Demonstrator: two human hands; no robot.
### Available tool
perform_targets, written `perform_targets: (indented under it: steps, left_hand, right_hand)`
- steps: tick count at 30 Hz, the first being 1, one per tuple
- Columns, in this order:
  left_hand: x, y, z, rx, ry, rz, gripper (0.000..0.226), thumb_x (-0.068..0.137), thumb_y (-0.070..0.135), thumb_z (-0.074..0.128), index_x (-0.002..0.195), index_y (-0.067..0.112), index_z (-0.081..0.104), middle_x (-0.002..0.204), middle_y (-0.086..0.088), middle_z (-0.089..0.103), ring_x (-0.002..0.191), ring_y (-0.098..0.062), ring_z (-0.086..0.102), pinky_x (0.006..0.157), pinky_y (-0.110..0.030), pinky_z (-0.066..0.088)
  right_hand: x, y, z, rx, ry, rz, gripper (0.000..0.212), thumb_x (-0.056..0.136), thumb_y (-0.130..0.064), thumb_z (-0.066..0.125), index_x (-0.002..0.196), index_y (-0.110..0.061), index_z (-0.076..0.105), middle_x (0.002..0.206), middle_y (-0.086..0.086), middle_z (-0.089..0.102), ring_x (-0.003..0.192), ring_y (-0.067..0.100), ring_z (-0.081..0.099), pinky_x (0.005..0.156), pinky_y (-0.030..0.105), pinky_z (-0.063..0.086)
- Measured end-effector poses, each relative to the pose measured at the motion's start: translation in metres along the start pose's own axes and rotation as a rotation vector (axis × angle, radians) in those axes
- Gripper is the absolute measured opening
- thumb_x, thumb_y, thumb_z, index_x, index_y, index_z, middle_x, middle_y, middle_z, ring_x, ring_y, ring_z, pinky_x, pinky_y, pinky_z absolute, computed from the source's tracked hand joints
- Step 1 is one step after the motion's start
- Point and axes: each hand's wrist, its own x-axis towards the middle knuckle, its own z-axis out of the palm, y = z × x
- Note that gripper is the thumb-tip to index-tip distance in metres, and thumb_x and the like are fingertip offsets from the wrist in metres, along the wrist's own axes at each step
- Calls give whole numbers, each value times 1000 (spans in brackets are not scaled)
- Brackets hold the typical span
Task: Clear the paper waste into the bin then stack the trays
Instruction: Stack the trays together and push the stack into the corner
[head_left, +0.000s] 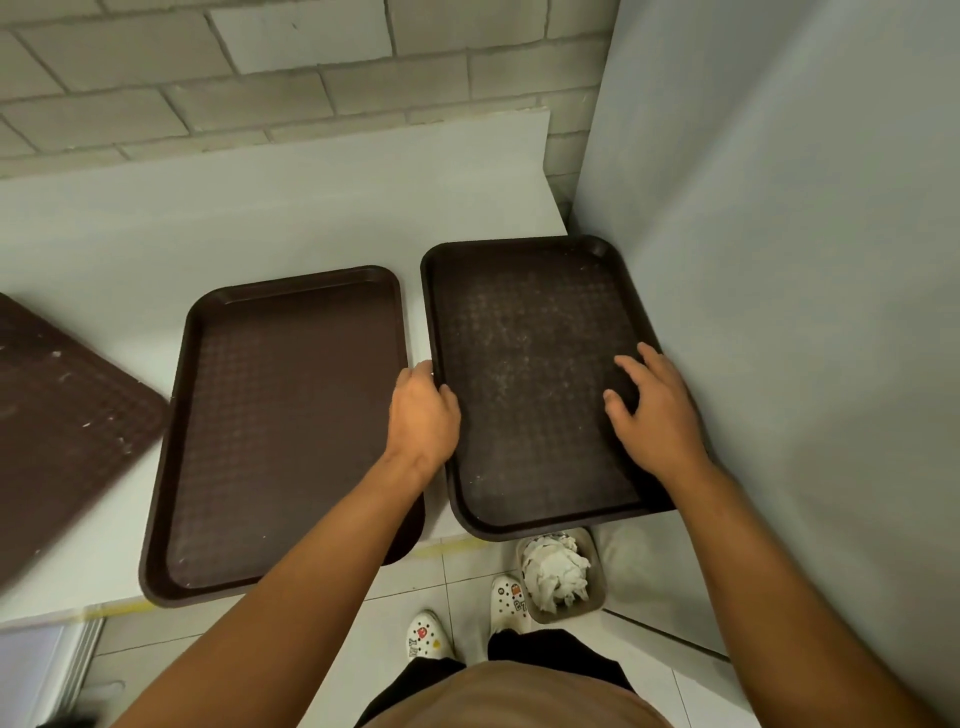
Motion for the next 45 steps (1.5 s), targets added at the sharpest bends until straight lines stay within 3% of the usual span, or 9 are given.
perform_targets:
  steps: [9,15,20,25,29,33,36,41,45]
  left_hand:
    - [-11,-2,-20,-279,32,-74,33,105,13,41,136,17,52,101,24,56,93,5,58,72,2,39]
    - [-13,-30,-44,-346,101,-73,36,104,16,44,139,19,52,123,11,65,115,-5,61,105,-32,50]
    - [-17,-49,-73,-358,113,-85,34,104,14,45,136,20,55,125,9,65,116,-5,61,106,-35,49]
    - [-26,-74,-111,-326,157,-83,32,102,14,49,134,17,57,111,22,64,100,15,58,90,-6,46]
    - [-33,-99,-153,-241,160,-71,31,99,18,58,130,24,60,110,21,67,101,7,63,96,-23,51]
    - [-36,-122,-190,-87,143,-21,28,99,12,58,120,28,64,97,21,64,79,13,63,68,-1,45]
    - [-33,-151,-209,37,162,-49,26,97,20,59,121,28,65,93,4,62,76,-5,61,72,-12,44]
    - [-24,-191,-222,138,112,-65,29,95,19,61,124,24,66,78,8,59,78,-5,55,89,-31,49]
    - [-16,-212,-226,199,57,-78,26,95,21,61,120,20,68,86,2,67,82,-14,64,81,-31,51]
  right_hand:
    - [4,-6,-1,-29,0,-52,54,98,-32,60,149,-20,45,164,4,28,151,25,23,122,43,24]
    - [8,-21,-14,39,26,18,67,97,-36,61,155,-17,33,161,8,32,147,28,32,118,41,30]
    - [12,-44,-3,267,-77,68,48,98,-37,60,140,-17,51,127,3,65,116,26,63,89,31,48]
    - [7,-81,13,218,-92,42,36,104,-41,48,124,-14,57,102,-4,61,87,18,59,74,29,43]
    - [0,-111,29,103,-82,-13,28,104,-41,47,104,-15,58,83,-3,63,72,14,60,61,31,45]
    - [-7,-143,48,82,-93,-58,26,103,-43,49,97,-19,58,81,-1,65,71,14,62,67,35,55]
    - [-10,-166,67,75,-99,-90,25,103,-43,49,103,-20,60,83,-3,65,72,12,61,67,31,53]
    - [-14,-191,97,54,-119,-116,31,103,-41,50,120,-18,62,90,-1,68,76,14,64,72,29,52]
    - [-16,-201,115,-6,-134,-114,39,103,-43,49,131,-18,60,108,2,72,92,22,69,86,36,57]
